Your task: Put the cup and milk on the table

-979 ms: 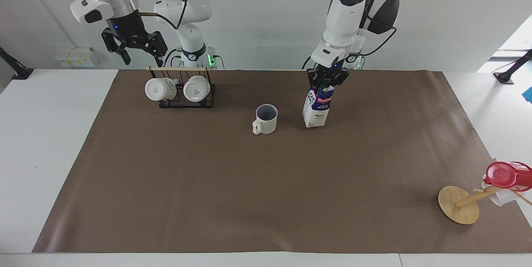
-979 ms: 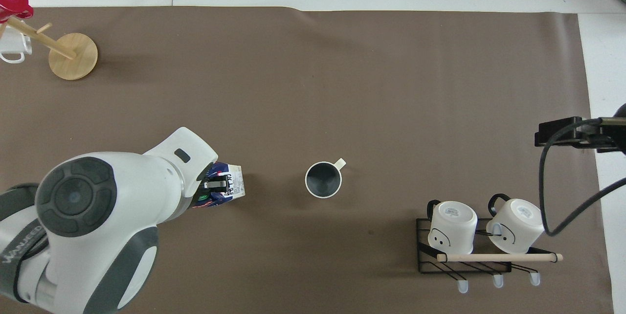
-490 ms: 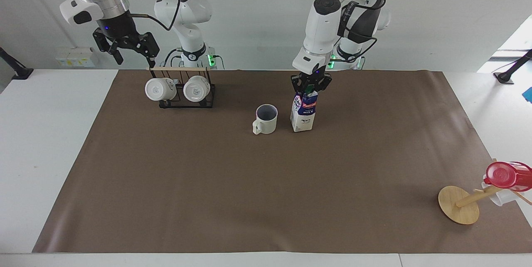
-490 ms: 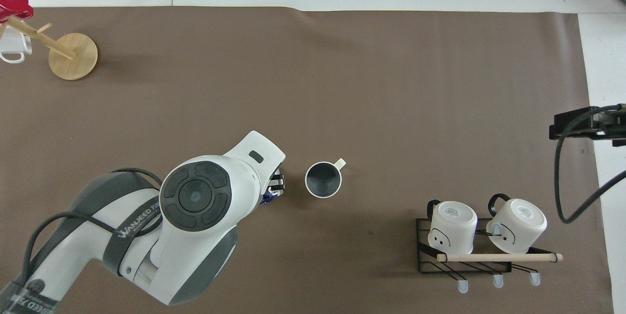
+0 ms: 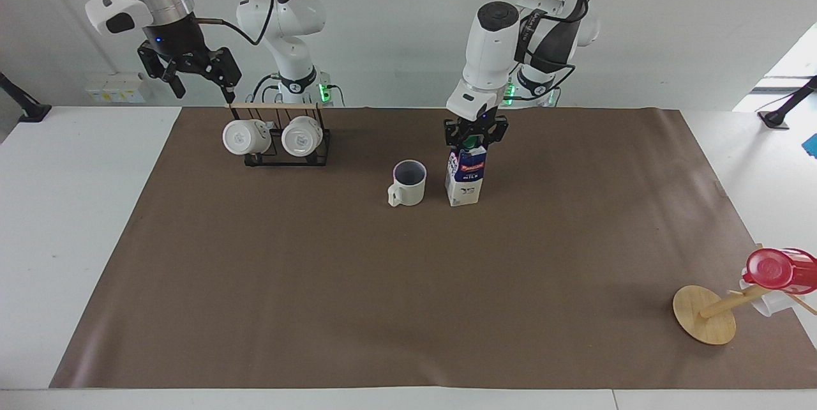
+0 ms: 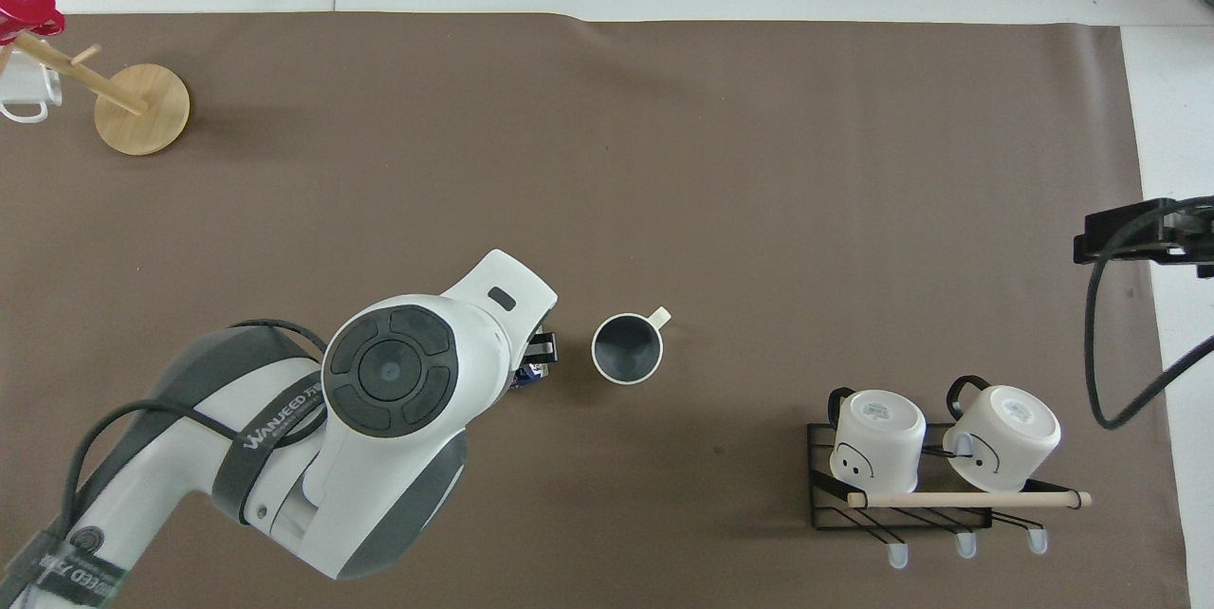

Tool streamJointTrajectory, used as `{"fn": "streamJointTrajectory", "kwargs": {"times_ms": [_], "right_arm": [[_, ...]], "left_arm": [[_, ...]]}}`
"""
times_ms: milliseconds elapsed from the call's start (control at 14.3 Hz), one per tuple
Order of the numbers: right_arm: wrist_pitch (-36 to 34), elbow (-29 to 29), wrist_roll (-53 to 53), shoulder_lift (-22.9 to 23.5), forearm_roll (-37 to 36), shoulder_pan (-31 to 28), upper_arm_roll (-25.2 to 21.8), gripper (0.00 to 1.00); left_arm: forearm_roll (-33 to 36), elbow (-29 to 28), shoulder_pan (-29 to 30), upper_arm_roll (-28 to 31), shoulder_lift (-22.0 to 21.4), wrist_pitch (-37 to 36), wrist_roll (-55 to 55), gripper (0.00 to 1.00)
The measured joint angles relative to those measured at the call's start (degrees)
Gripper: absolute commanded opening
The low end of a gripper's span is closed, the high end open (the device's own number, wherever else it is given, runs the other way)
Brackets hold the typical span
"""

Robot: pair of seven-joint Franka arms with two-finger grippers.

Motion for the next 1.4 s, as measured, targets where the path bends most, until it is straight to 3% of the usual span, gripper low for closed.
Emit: {"fn": "streamJointTrajectory", "kwargs": {"times_ms": [769,979,1399], "right_arm": [[-4.2,1.0,-0.9,0.0,0.0,2.5,-2.1,1.00],[-4.5,1.1,-0.9,0.0,0.0,2.6,-2.1,1.00],[-6.0,1.2,-0.9,-0.1,0.0,2.6,-2.4,1.00]], "left_arm": [[0.0,15.2,0.7,1.9,0.1,-17.6,1.1,1.00],[0.0,18.6,4.4,2.2,-0.6,-22.4,8.9,1.00],[0.0,19.1,16.2,2.8,-4.9,-29.2,27.7,1.00]]}}
